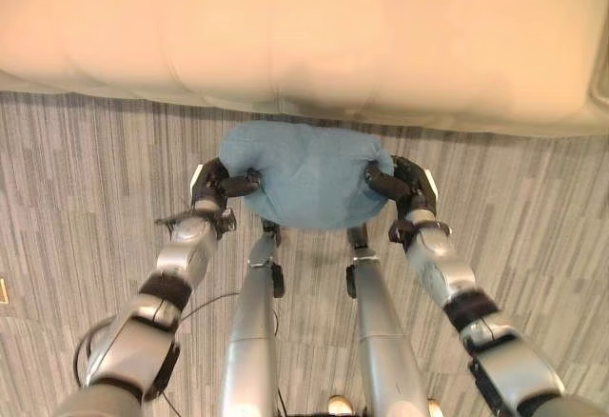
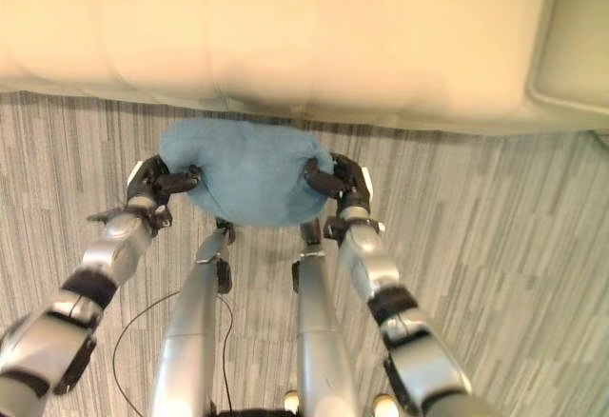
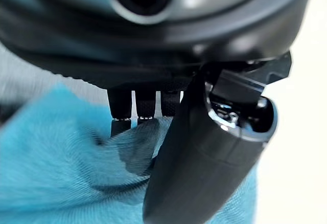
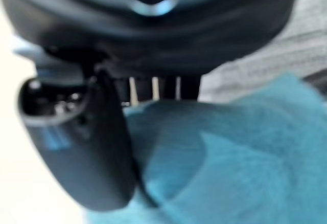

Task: Pick up all the scattered cushions and arrange them neatly on the sofa.

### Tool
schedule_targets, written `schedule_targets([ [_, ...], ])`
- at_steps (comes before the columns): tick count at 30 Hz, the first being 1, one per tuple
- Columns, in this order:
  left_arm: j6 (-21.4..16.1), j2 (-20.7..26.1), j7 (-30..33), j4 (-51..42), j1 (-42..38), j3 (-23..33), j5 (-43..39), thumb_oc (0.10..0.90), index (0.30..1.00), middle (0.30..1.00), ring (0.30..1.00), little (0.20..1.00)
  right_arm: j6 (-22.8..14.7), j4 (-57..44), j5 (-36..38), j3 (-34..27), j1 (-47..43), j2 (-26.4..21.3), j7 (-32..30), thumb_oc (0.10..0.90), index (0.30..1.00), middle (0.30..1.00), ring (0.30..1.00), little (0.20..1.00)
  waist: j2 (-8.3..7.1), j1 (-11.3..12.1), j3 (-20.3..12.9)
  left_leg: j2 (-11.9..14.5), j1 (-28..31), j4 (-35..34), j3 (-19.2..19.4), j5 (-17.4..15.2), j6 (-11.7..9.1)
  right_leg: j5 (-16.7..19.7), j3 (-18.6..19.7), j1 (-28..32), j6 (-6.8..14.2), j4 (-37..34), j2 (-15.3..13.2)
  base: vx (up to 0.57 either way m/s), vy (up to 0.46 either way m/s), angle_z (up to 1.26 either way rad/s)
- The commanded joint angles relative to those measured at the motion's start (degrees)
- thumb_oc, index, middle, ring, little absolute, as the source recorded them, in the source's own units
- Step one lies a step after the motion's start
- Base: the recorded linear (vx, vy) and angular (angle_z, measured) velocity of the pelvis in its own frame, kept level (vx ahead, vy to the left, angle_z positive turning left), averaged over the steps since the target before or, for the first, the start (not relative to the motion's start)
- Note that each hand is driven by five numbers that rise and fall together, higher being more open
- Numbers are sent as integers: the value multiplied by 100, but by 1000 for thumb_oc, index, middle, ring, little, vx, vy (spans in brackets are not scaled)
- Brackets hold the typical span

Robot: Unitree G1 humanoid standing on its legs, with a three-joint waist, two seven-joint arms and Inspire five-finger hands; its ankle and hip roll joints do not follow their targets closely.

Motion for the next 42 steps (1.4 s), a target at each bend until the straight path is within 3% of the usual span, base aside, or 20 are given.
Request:
schedule_targets([
  [1,-603,-783,-881,-1019,-196,-187,-278,400,300,300,300,300,-540,-1198,-673,-225,219,144,426,400,300,300,300,300,125,-219,-532,-55,607,125,-275,-848,-95,300,-245,1062,177,-1218,-163,224,92,-13],
  [7,-595,-758,-1087,-1627,649,-145,-401,400,300,300,300,300,-401,-1652,-1106,-609,1063,48,625,400,300,300,300,300,35,-373,-1361,110,2180,-662,159,-955,-58,602,-231,2135,356,-1822,-211,238,96,-35],
  [8,-531,-695,-1133,-1727,922,-63,-470,400,300,300,300,300,-315,-1696,-1322,-612,1175,-57,735,400,300,300,300,300,14,-283,-1576,355,2755,-912,579,-1027,-123,733,-991,2315,437,-1861,-409,160,54,-113],
  [9,-531,-693,-1133,-1727,922,-62,-470,400,300,300,300,300,-313,-1698,-1323,-612,1176,-55,735,400,300,300,300,300,14,-282,-1583,355,2755,-936,581,-1001,-125,756,-990,2313,434,-1883,-407,184,-15,-154],
  [11,-462,-659,-1165,-1684,1092,-14,-504,400,300,300,300,300,-191,-1630,-1459,-538,1219,-64,835,400,300,300,300,300,27,-309,-1860,488,3297,-1236,931,-968,-213,907,-1686,2485,503,-1995,-597,185,-124,-123],
  [16,-449,-746,-1206,-1510,1164,-23,-300,400,300,300,300,300,-117,-1846,-1719,-737,1641,-177,882,400,300,300,300,300,105,-481,-2488,719,3974,-1376,1059,-948,-363,589,-1438,3124,315,-2403,-273,232,-217,-28],
  [19,-396,-742,-1134,-1494,1278,-61,-192,400,300,300,300,300,-95,-1930,-1691,-642,1725,-206,896,400,300,300,300,300,103,-467,-2574,1092,3774,-311,976,-489,-446,533,-1354,3562,14,-2611,-66,151,-283,-37],
  [21,-417,-765,-1030,-1530,1288,-37,-151,400,300,300,300,300,-104,-1938,-1618,-633,1684,-298,851,400,300,300,300,300,45,-419,-2486,1132,3447,794,827,-250,-333,486,-1336,3774,-217,-2626,24,105,-293,-34],
  [22,-407,-768,-960,-1538,1293,-39,-146,400,300,300,300,300,-76,-1952,-1589,-586,1637,-325,818,400,300,300,300,300,22,-379,-2440,1029,3280,1054,728,-263,-246,470,-1259,3841,-277,-2627,37,130,-180,-45],
  [24,-441,-734,-888,-1567,1337,51,-61,400,300,300,300,300,-38,-1942,-1493,-509,1493,-365,832,400,300,300,300,300,-7,-180,-2426,360,2677,1174,412,-549,-88,382,-1068,3908,-305,-2615,101,171,-105,-53],
  [26,-443,-703,-854,-1502,1323,108,-35,400,300,300,300,300,-33,-1964,-1487,-478,1479,-365,850,400,300,300,300,300,7,-86,-2451,259,2562,578,562,-757,-25,248,-1030,4063,-266,-2680,176,255,-28,-59],
  [27,-452,-683,-816,-1447,1289,122,-6,400,300,300,300,300,-47,-1953,-1475,-461,1447,-378,817,400,300,300,300,300,43,-19,-2445,242,2420,123,720,-619,-31,164,-1052,4202,-255,-2724,202,406,53,-27],
  [28,-483,-642,-743,-1400,1210,192,31,400,300,300,300,300,-31,-1952,-1485,-446,1337,-430,752,400,300,300,300,300,191,156,-2454,189,2112,-742,905,-194,-179,10,-1002,4430,-268,-2774,398,333,57,8],
  [32,-511,-566,-647,-1394,1155,292,76,400,300,300,300,300,-3,-2014,-1503,-436,1210,-397,691,400,300,300,300,300,160,294,-2424,165,1920,-1247,1237,-16,-270,-221,-976,4749,-262,-2789,432,312,68,-8],
  [36,-480,-466,-639,-1566,1415,481,168,400,300,300,300,300,45,-2159,-1564,-390,1311,-310,830,400,300,300,300,300,81,372,-2640,108,2096,-1249,1185,78,-121,-390,-942,4997,-205,-2761,389,410,135,-11],
  [37,-475,-408,-646,-1646,1556,585,168,400,300,300,300,300,26,-2165,-1620,-387,1359,-238,907,400,300,300,300,300,-169,448,-2715,57,2145,-1062,1213,-59,-8,-405,-1001,5014,-83,-2461,309,408,135,-1],
  [38,-469,-383,-649,-1635,1587,639,160,400,300,300,300,300,15,-2154,-1665,-397,1374,-200,938,400,300,300,300,300,-305,506,-2761,48,2194,-1001,1255,-170,54,-251,-1049,4973,52,-2203,292,464,162,5],
  [39,-482,-358,-601,-1611,1577,663,165,400,300,300,300,300,33,-2137,-1712,-372,1332,-188,934,400,300,300,300,300,-379,529,-2758,67,2229,-971,1249,-239,98,76,-1080,4823,230,-1808,304,184,71,4],
  [40,-482,-359,-601,-1611,1577,662,165,400,300,300,300,300,33,-2137,-1712,-372,1332,-189,934,400,300,300,300,300,-375,533,-2763,73,2224,-971,1251,-238,97,80,-1076,4817,229,-1809,308,150,73,13],
  [42,-472,-218,-492,-1659,1642,792,282,400,300,300,300,300,59,-2151,-1789,-373,1276,-149,1003,400,300,300,300,300,-505,490,-2708,-22,2587,-1000,1182,-552,298,929,-1211,4365,740,-552,300,315,125,26],
])
